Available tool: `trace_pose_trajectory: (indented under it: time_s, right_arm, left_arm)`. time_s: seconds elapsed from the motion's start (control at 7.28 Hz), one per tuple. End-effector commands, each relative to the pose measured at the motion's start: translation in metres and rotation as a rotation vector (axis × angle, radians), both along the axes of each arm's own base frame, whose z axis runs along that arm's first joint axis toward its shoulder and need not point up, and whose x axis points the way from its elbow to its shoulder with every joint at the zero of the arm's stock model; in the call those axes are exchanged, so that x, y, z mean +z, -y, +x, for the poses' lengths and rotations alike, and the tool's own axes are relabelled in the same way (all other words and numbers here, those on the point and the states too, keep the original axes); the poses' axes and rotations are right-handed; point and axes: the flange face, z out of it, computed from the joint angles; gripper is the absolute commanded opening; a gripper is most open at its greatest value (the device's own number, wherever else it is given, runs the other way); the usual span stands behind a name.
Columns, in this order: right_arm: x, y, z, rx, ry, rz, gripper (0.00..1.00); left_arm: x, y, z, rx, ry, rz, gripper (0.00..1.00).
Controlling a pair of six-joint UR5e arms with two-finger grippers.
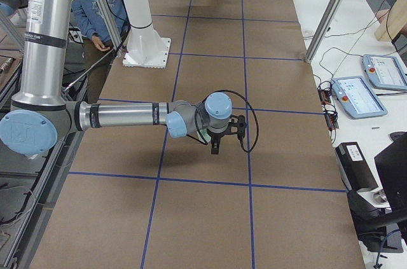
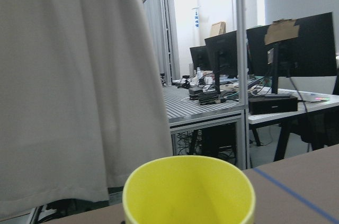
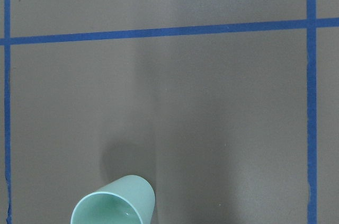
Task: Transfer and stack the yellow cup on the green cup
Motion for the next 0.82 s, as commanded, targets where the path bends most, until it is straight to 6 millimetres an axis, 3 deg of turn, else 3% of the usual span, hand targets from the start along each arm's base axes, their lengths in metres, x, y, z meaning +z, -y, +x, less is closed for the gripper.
trace_pose_trajectory:
  time_s: [0.0, 0.14, 0.27, 0.41, 0.55, 0.69]
  right_arm:
    - [-0.001, 0.006, -0.002, -0.001, 0.007, 0.009, 1.00]
    - [-0.008, 0.013, -0.003, 0.000, 0.006, 0.027, 1.00]
    - [-0.022, 0.026, -0.006, 0.001, 0.012, 0.056, 1.00]
    - [-0.030, 0.033, -0.007, 0.002, 0.011, 0.074, 1.00]
    - [-0.037, 0.039, -0.008, 0.003, 0.016, 0.088, 1.00]
    - [-0.043, 0.038, -0.009, 0.024, 0.026, 0.068, 1.00]
  left_arm:
    - [-0.097, 0.079, 0.051, 0.093, 0.025, 0.139, 0.59]
    - [-0.155, 0.108, 0.092, 0.132, -0.027, 0.201, 0.58]
    - [-0.236, 0.130, 0.154, 0.205, -0.087, 0.289, 0.58]
    - [-0.279, 0.124, 0.201, 0.273, -0.100, 0.357, 0.58]
    - [-0.339, 0.120, 0.240, 0.381, -0.102, 0.416, 0.58]
    - [-0.392, 0.097, 0.286, 0.513, -0.112, 0.476, 0.58]
